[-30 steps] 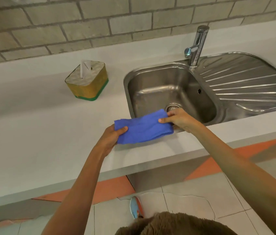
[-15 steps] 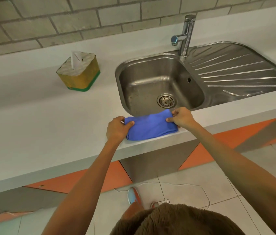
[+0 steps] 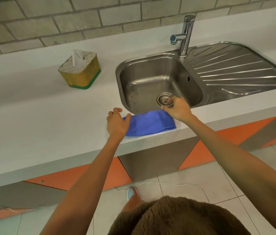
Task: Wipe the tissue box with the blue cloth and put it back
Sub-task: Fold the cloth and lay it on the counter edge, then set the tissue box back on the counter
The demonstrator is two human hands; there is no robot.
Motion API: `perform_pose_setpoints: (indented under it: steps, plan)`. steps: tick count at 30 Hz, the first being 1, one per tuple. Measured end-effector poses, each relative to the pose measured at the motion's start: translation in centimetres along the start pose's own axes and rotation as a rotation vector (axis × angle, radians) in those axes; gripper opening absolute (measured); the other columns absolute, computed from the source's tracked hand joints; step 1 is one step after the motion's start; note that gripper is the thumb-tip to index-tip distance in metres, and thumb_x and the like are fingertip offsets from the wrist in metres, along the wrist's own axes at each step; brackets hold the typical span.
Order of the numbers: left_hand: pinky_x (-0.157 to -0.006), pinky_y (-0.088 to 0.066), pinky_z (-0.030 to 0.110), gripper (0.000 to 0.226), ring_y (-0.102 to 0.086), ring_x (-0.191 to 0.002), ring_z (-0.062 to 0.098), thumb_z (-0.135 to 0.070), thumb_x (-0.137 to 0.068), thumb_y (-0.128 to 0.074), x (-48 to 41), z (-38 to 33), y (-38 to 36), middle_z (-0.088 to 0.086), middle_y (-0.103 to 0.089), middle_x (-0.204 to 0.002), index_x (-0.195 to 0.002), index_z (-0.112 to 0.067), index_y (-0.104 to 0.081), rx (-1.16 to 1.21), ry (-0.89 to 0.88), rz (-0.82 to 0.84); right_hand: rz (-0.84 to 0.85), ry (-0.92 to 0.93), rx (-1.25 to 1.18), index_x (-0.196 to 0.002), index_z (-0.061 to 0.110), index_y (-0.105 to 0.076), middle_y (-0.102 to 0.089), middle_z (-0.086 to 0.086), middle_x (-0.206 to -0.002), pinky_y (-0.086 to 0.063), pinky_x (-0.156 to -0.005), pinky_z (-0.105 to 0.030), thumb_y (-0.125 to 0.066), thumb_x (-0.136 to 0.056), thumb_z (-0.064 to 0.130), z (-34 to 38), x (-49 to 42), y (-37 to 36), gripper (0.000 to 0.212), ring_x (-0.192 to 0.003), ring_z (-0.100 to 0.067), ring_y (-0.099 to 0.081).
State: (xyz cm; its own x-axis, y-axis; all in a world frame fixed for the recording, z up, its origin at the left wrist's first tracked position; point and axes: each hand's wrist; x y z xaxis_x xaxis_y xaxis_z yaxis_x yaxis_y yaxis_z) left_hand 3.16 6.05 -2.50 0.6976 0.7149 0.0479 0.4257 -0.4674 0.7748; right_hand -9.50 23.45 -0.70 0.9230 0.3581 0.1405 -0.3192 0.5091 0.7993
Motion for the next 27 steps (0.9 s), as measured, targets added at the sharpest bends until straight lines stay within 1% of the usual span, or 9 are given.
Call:
perform_pose_setpoints:
  steps: [4,9,13,15,17,19,21,24,27]
  plan:
    - [-0.094,-0.047,0.036,0.045,-0.055,-0.118,0.03,-0.039,-0.092,-0.052,-1.2,-1.3,0.6,0.014,-0.053,-0.132,-0.126,-0.011,-0.048,0.084,0.002,0.023,0.019,0.074,-0.026,-0.118,0.006,-0.059,-0.061,-0.013,-0.12,-0.046,-0.084,-0.033,-0.06,-0.084,0.041,2.5,-0.9,0.1,0.049,-0.106,-0.028,-0.058]
    - [-0.091,-0.045,0.034,0.043,-0.057,-0.112,0.028,-0.045,-0.091,-0.05,-4.1,-2.4,2.5,0.012,-0.057,-0.128,-0.122,-0.014,-0.05,0.171,0.053,0.017,0.042,0.108,-0.078,-0.12,0.01,-0.057,-0.061,-0.011,-0.123,-0.045,-0.093,-0.036,-0.059,-0.084,0.044,6.8,-2.7,0.0,0.049,-0.113,-0.028,-0.058]
    - [-0.098,-0.046,0.036,0.044,-0.057,-0.114,0.029,-0.045,-0.09,-0.05,-7.0,-2.2,4.9,0.01,-0.057,-0.13,-0.121,-0.013,-0.051,0.316,0.142,-0.014,0.056,0.157,-0.174,-0.125,0.01,-0.052,-0.059,-0.013,-0.128,-0.043,-0.096,-0.036,-0.052,-0.087,0.047,10.5,-4.7,-0.4,0.053,-0.118,-0.029,-0.054]
    - [-0.1,-0.048,0.043,0.044,-0.059,-0.112,0.031,-0.044,-0.091,-0.049,-8.7,-1.6,6.2,0.011,-0.055,-0.132,-0.123,-0.014,-0.049,0.38,0.195,-0.02,0.087,0.183,-0.2,-0.128,0.009,-0.049,-0.059,-0.015,-0.128,-0.041,-0.096,-0.035,-0.048,-0.089,0.049,12.5,-5.7,-1.0,0.055,-0.119,-0.03,-0.053]
    - [-0.097,-0.05,0.042,0.045,-0.063,-0.101,0.03,-0.042,-0.092,-0.048,-10.3,-0.7,7.6,0.016,-0.056,-0.129,-0.126,-0.011,-0.046,0.489,0.242,-0.023,0.113,0.204,-0.212,-0.129,0.007,-0.047,-0.059,-0.016,-0.127,-0.041,-0.097,-0.036,-0.044,-0.091,0.048,14.7,-6.9,-1.7,0.056,-0.118,-0.031,-0.054]
    - [-0.081,-0.053,0.035,0.046,-0.062,-0.085,0.027,-0.038,-0.094,-0.047,-11.9,0.3,9.0,0.018,-0.056,-0.126,-0.13,-0.009,-0.043,0.61,0.288,-0.008,0.137,0.214,-0.225,-0.127,0.004,-0.048,-0.058,-0.016,-0.127,-0.041,-0.096,-0.037,-0.041,-0.093,0.047,16.8,-8.3,-2.5,0.056,-0.116,-0.033,-0.055]
    - [-0.068,-0.052,0.03,0.047,-0.061,-0.084,0.028,-0.033,-0.095,-0.045,-13.7,1.4,10.4,0.016,-0.053,-0.121,-0.135,-0.009,-0.038,0.72,0.342,0.022,0.171,0.221,-0.225,-0.121,0.003,-0.054,-0.059,-0.015,-0.127,-0.04,-0.096,-0.036,-0.037,-0.094,0.048,18.8,-9.7,-3.5,0.055,-0.116,-0.031,-0.055]
    - [-0.066,-0.051,0.026,0.045,-0.059,-0.08,0.025,-0.025,-0.097,-0.042,-16.3,2.9,12.2,0.015,-0.047,-0.112,-0.137,-0.007,-0.035,0.903,0.425,0.061,0.205,0.221,-0.283,-0.106,0.014,-0.061,-0.062,-0.01,-0.114,-0.037,-0.096,-0.03,-0.034,-0.093,0.051,21.2,-11.7,-5.0,0.048,-0.108,-0.022,-0.057]
    - [-0.068,-0.051,0.027,0.042,-0.052,-0.068,0.017,-0.019,-0.097,-0.041,-18.6,4.2,13.0,0.015,-0.047,-0.111,-0.135,-0.002,-0.039,1.018,0.472,0.099,0.198,0.171,-0.361,-0.134,0.006,-0.046,-0.052,-0.011,-0.131,-0.035,-0.102,-0.034,-0.032,-0.092,0.055,23.1,-13.4,-6.2,0.066,-0.121,-0.025,-0.05]
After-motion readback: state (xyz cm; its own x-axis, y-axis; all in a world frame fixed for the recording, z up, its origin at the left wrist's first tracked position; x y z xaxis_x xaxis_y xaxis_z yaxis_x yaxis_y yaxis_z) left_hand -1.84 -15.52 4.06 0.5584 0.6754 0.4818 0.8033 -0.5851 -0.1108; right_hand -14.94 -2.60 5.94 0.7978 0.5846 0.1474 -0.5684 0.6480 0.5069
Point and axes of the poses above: each hand's wrist, its own x-axis away from the middle knuckle, its own y-axis out of the back of the hand, z = x × y
